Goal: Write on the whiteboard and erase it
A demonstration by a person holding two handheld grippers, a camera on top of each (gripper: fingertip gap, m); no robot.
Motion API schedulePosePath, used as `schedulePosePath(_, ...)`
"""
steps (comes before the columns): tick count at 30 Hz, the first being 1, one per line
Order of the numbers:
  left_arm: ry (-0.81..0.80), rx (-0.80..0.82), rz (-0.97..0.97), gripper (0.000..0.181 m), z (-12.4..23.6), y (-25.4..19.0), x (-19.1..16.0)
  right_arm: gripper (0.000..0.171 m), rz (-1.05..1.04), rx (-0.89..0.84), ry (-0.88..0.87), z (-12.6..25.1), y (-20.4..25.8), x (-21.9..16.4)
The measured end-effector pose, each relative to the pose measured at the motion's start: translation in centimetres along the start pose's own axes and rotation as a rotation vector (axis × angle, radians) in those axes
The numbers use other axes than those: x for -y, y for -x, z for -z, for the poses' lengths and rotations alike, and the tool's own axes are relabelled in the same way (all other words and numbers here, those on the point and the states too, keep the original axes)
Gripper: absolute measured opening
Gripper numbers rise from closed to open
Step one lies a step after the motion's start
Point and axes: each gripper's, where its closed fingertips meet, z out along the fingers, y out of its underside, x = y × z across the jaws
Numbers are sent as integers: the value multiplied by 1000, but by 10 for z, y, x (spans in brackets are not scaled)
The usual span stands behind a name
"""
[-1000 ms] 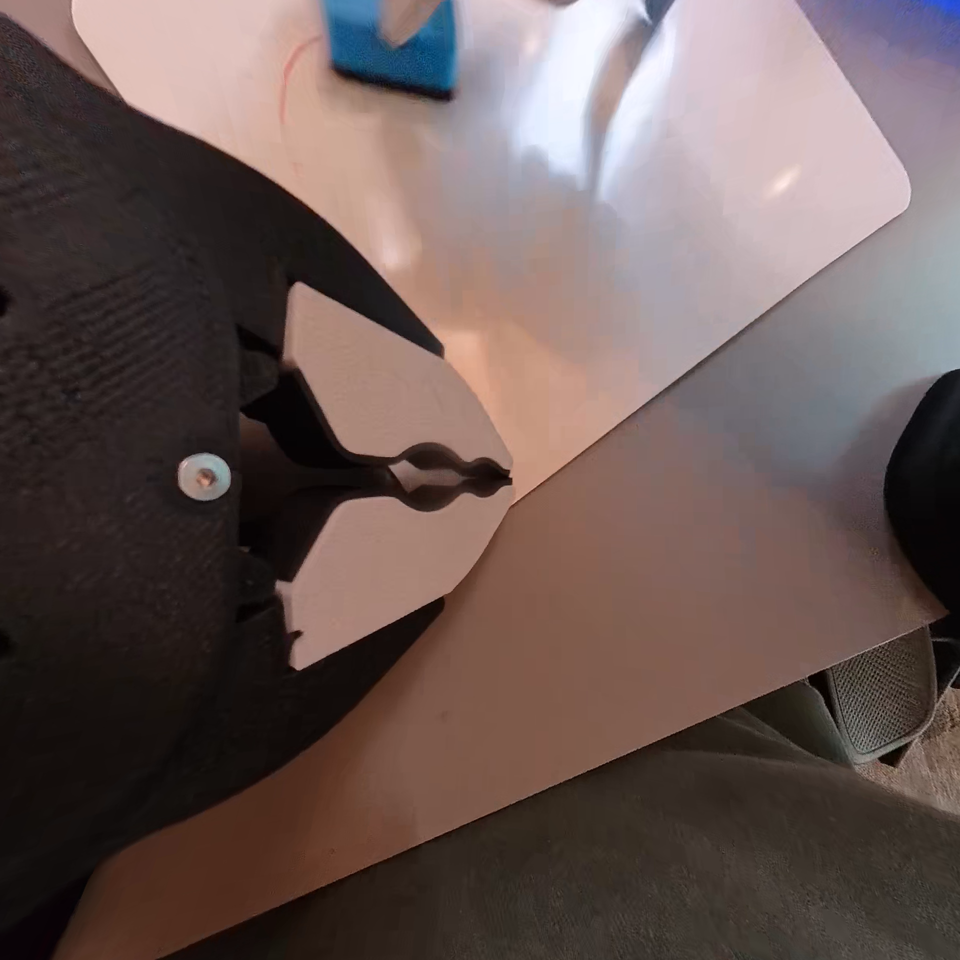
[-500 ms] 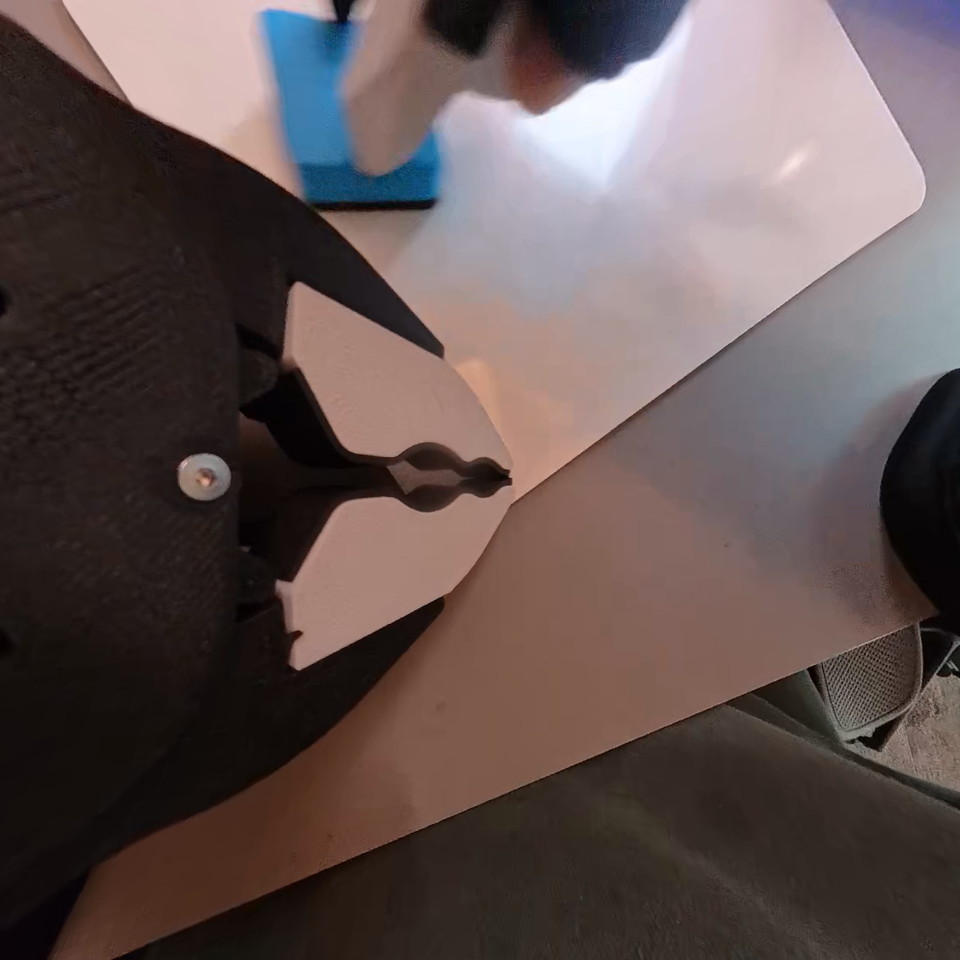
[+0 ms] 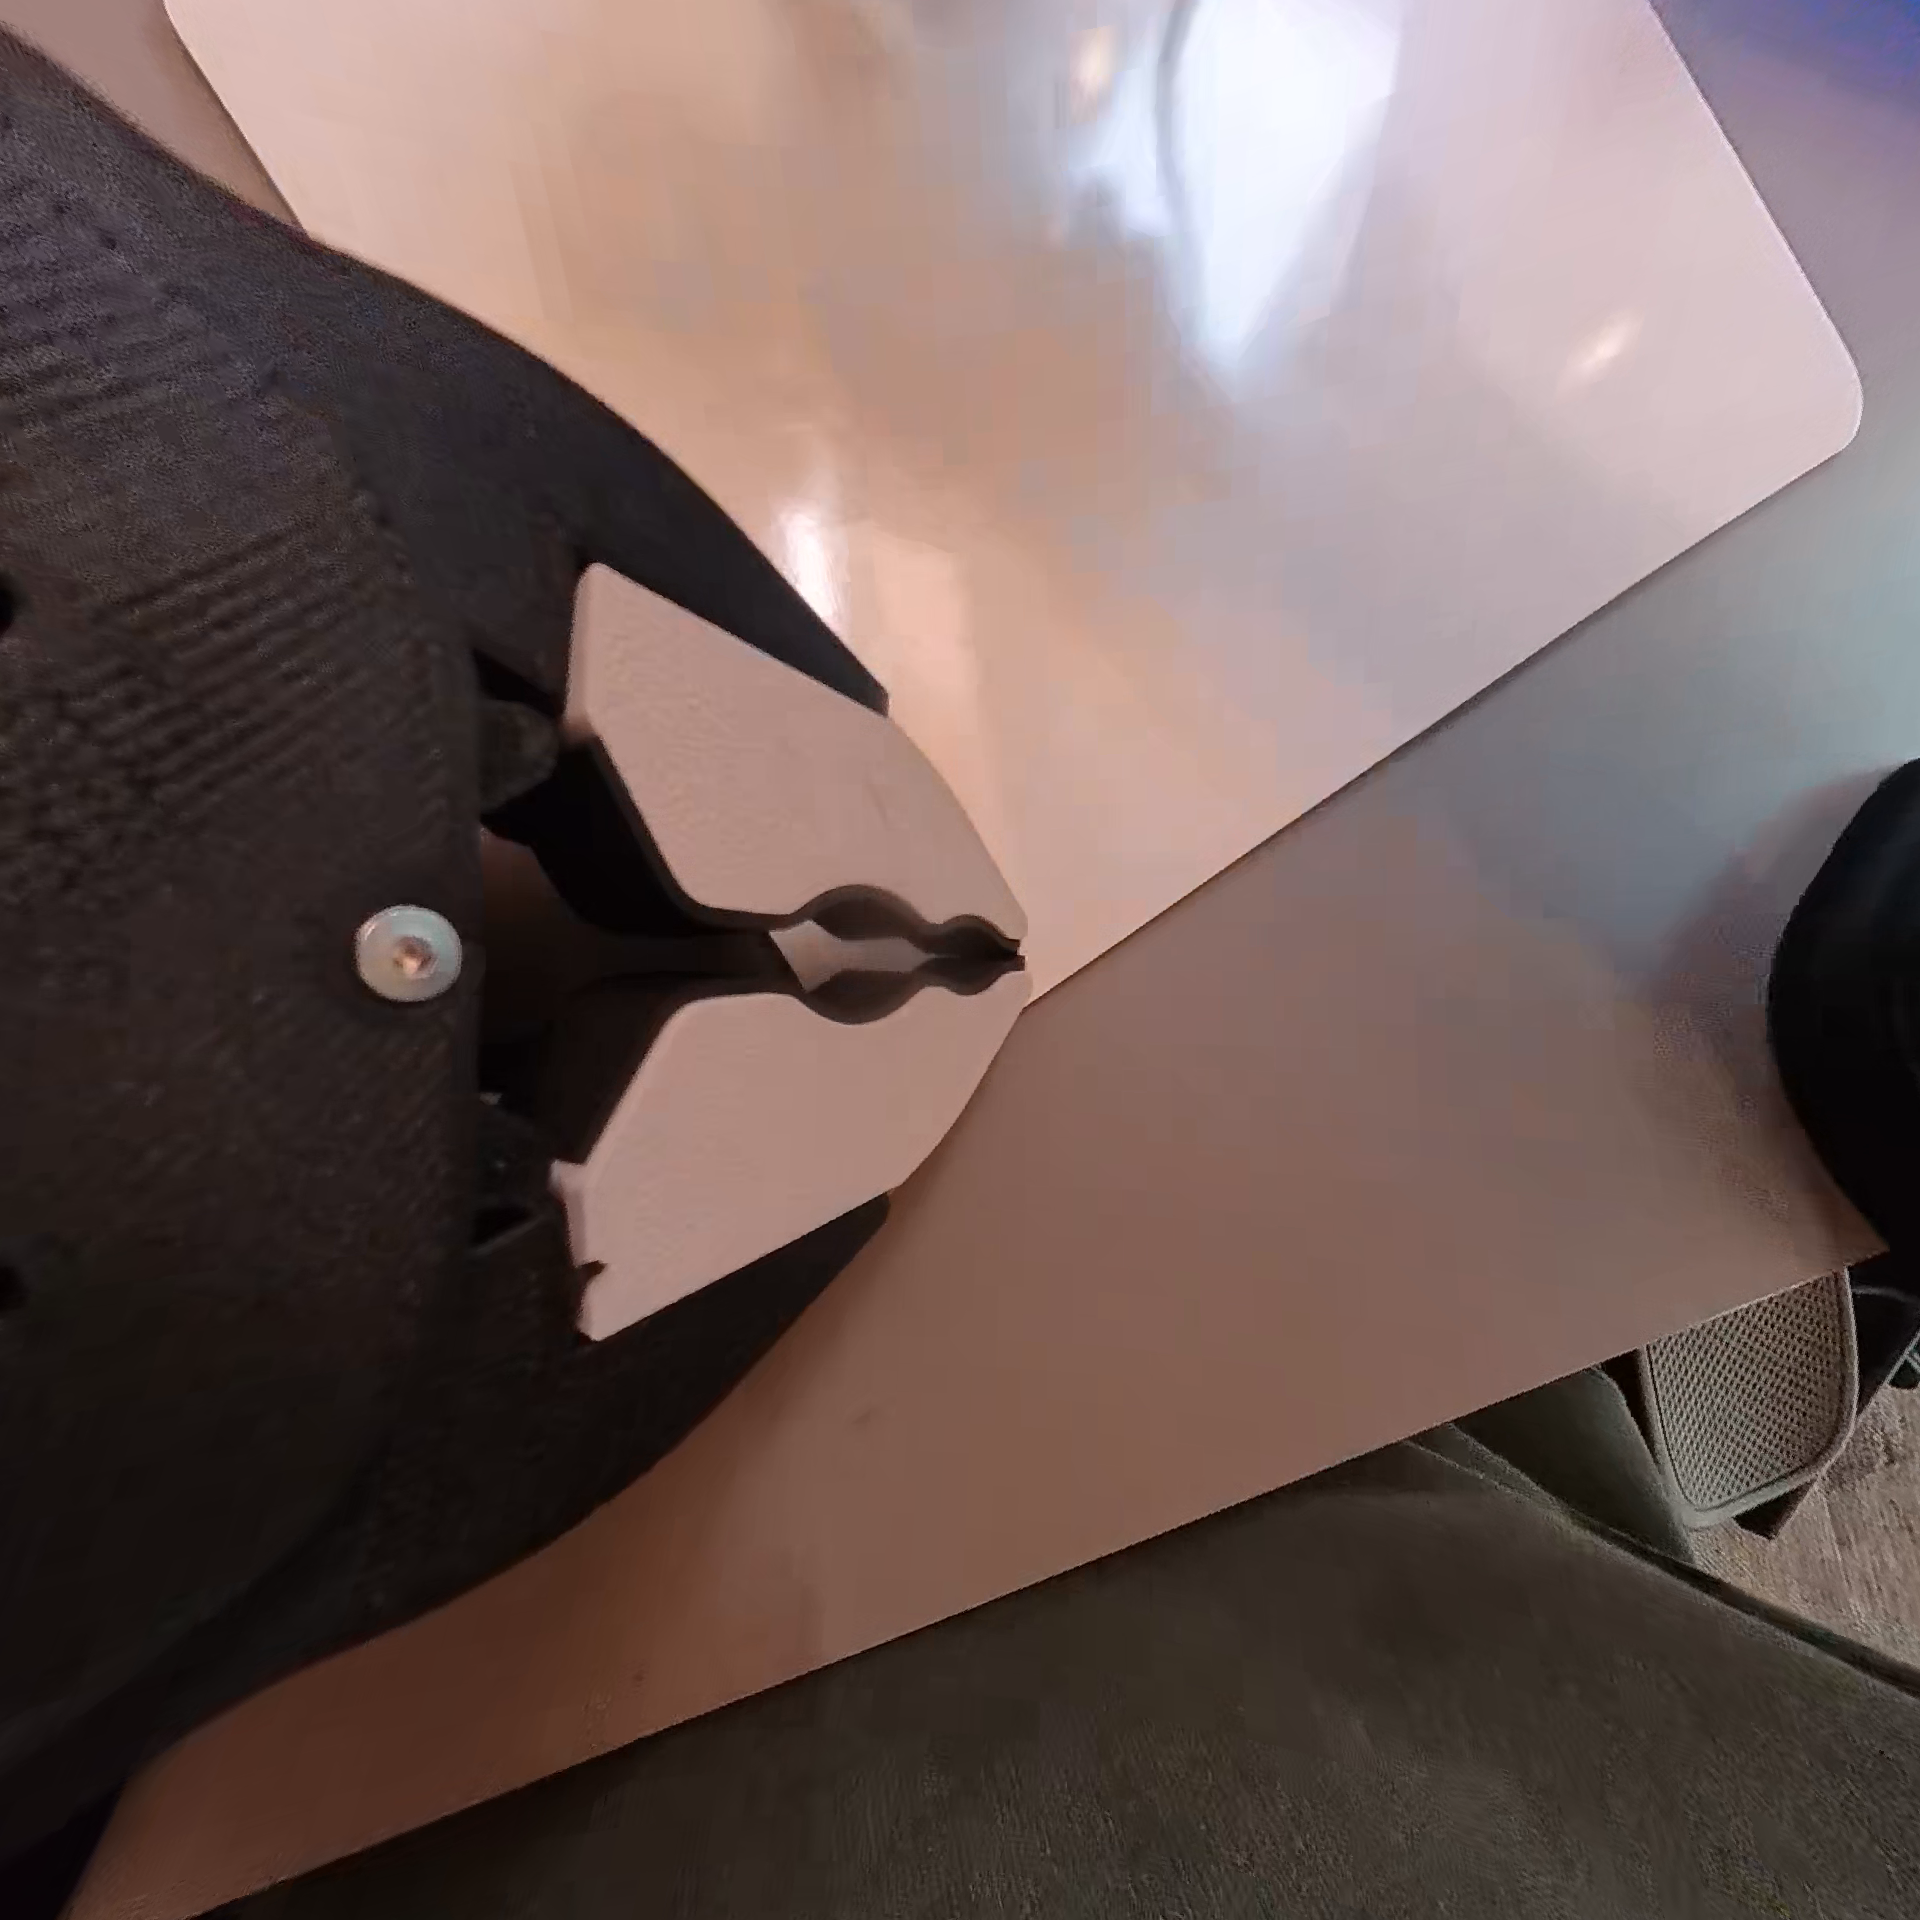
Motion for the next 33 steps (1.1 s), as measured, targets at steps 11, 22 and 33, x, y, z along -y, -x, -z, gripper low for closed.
schedulePosePath(11, -2, -7, 13, 0, -2, 0, 2, 44, 202, 116, -51, 15, 119, -27)
schedulePosePath(22, 2, 2, -3, 0, 0, -1, 1, 45, -475, -191, 89, 80, -28, -189)
schedulePosePath(33, 15, -4, 33, 0, 3, 2, -1, 45, -1, 55, -79, 42, 106, -91)
